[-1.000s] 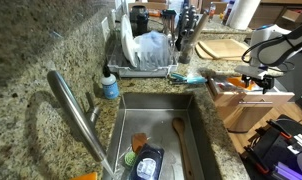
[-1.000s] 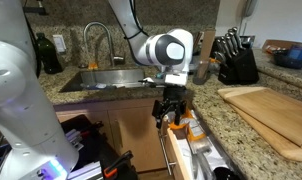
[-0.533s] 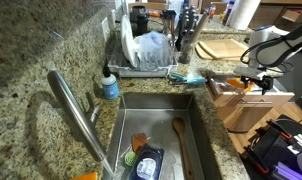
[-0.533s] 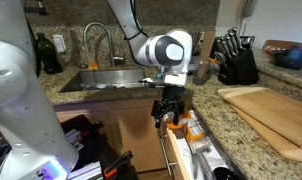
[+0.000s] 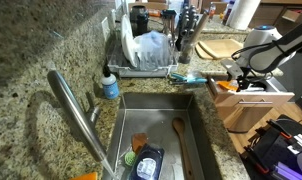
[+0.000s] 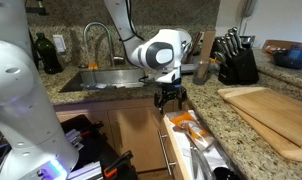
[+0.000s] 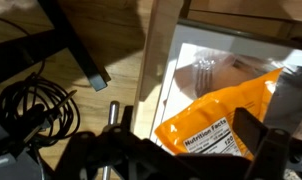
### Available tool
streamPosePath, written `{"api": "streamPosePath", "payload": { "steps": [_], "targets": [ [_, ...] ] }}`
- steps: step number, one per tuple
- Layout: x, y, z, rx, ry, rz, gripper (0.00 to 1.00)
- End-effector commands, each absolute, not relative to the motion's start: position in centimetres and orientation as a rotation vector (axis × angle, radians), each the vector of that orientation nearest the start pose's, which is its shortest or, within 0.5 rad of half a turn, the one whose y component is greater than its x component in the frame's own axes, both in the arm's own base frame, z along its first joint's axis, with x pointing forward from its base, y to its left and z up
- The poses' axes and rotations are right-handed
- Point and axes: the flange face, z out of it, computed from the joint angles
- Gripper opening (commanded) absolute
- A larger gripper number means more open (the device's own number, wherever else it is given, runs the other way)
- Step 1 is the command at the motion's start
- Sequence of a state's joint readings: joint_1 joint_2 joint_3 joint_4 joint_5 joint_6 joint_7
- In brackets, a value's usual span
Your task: Push the faucet handle to the right, remove the orange packet from the top of the counter and place it in the open drawer, close the open drawer
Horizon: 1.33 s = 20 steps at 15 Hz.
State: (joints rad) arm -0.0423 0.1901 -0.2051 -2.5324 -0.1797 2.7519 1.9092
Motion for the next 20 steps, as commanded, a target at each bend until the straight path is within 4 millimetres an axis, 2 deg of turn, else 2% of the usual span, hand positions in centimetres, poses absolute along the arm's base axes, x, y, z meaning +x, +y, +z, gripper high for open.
{"api": "streamPosePath", "payload": {
  "steps": [1,5,7,11,13,14,17,20],
  "targets": [
    [45.2,-10.5,20.6,-1.736,2.674,-0.162,1.0],
    [45.2,-10.8,20.6,-1.734,2.677,-0.163,1.0],
    [43.9,-11.1,21.2,-1.923,2.622,-0.011,1.0],
    [42.8,-12.6,21.3,-2.082,2.605,0.353,1.0],
    [42.5,-13.1,20.6,-2.125,2.647,0.512,1.0],
    [42.4,-12.4,20.9,-2.091,2.653,0.389,1.0],
    [42.3,-12.7,20.9,-2.11,2.668,0.461,1.0],
    [42.3,-12.0,19.3,-2.134,2.691,0.509,1.0]
  ]
}}
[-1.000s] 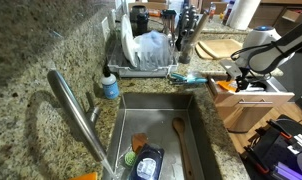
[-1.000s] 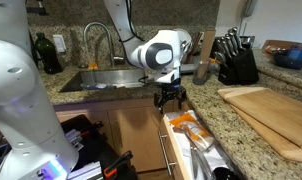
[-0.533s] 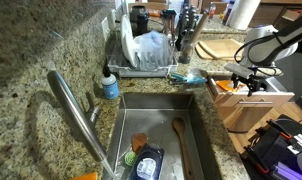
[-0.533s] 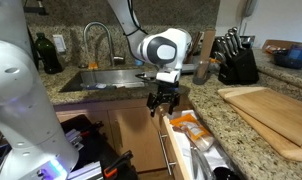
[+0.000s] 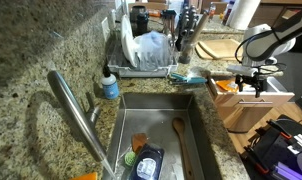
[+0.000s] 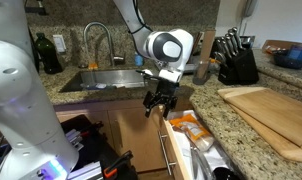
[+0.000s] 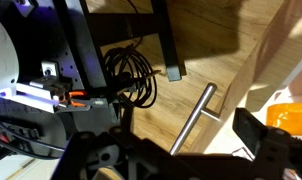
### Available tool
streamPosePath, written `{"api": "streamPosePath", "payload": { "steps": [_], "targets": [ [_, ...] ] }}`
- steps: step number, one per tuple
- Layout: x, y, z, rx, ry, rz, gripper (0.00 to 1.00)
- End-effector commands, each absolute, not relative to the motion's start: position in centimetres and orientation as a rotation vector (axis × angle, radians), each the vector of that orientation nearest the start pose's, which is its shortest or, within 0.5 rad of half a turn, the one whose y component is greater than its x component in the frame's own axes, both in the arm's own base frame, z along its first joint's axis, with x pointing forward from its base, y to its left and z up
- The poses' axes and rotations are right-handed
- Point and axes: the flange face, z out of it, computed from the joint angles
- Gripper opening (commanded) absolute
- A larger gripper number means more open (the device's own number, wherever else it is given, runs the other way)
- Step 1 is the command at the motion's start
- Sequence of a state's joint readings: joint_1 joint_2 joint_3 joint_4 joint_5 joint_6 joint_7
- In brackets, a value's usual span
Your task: Push the faucet handle to the right, remove the orange packet from the top of the counter and place it in the open drawer, close the open drawer
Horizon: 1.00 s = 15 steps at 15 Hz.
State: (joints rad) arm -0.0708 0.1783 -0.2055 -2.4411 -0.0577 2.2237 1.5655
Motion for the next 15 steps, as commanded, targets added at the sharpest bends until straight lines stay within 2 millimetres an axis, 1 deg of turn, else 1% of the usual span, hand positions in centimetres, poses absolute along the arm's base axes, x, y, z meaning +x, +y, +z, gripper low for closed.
{"api": "streamPosePath", "payload": {
  "steps": [1,4,5,8,9,10,11,12,15],
  "targets": [
    [42.4,-11.8,18.6,-2.138,2.699,0.532,1.0],
    [42.6,-11.5,16.8,-2.11,2.757,0.523,1.0],
    [42.0,-11.6,17.9,-2.121,2.721,0.526,1.0],
    [42.2,-11.4,16.8,-2.112,2.753,0.538,1.0],
    [42.8,-11.6,16.1,-2.082,2.777,0.518,1.0],
    [43.5,-12.0,15.0,-2.033,2.819,0.543,1.0],
    [43.9,-12.3,14.3,-2.007,2.826,0.55,1.0],
    [44.4,-12.6,13.9,-1.967,2.847,0.492,1.0],
    [45.8,-13.3,14.3,-1.853,2.874,0.291,1.0]
  ]
}}
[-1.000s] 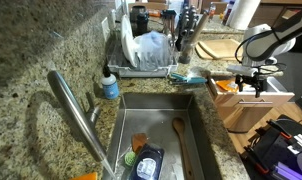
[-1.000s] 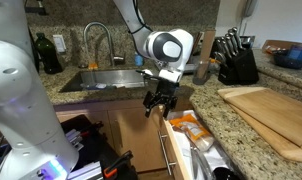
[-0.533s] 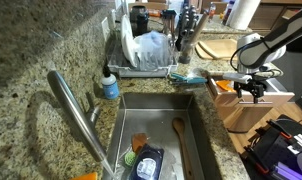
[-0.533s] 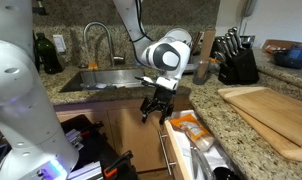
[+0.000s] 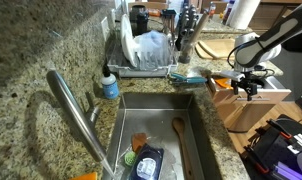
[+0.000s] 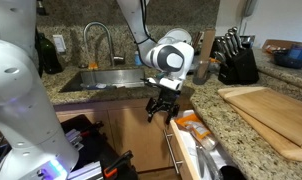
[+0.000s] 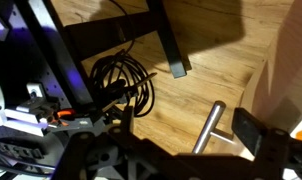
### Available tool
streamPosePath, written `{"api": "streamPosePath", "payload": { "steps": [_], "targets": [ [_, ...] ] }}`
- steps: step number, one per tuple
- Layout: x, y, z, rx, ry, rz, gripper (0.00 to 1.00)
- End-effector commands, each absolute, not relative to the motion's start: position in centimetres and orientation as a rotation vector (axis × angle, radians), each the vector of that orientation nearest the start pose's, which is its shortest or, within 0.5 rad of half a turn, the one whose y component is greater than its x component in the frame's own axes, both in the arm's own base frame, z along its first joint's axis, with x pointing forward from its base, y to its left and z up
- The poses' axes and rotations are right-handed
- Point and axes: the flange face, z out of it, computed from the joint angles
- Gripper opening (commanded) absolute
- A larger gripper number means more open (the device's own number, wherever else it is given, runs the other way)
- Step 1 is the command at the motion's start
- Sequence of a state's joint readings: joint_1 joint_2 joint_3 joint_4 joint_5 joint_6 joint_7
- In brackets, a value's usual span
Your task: Push the faucet handle to the right, remove the orange packet from the top of the counter and place it in the open drawer, close the open drawer
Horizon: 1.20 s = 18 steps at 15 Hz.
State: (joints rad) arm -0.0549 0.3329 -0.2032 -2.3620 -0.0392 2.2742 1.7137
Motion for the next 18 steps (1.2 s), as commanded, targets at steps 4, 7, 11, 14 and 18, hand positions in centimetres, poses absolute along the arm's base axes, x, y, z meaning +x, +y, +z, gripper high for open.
{"api": "streamPosePath", "payload": {
  "steps": [4,7,11,14,18],
  "targets": [
    [47.2,-14.2,14.5,-1.657,2.85,0.007,1.0],
    [48.1,-14.8,14.4,-1.471,2.815,-0.179,1.0],
    [48.3,-14.9,14.8,-1.501,2.813,-0.166,1.0],
    [48.4,-14.8,14.8,-1.504,2.811,-0.168,1.0],
    [46.9,-13.2,14.7,-1.725,2.751,0.024,1.0]
  ]
}}
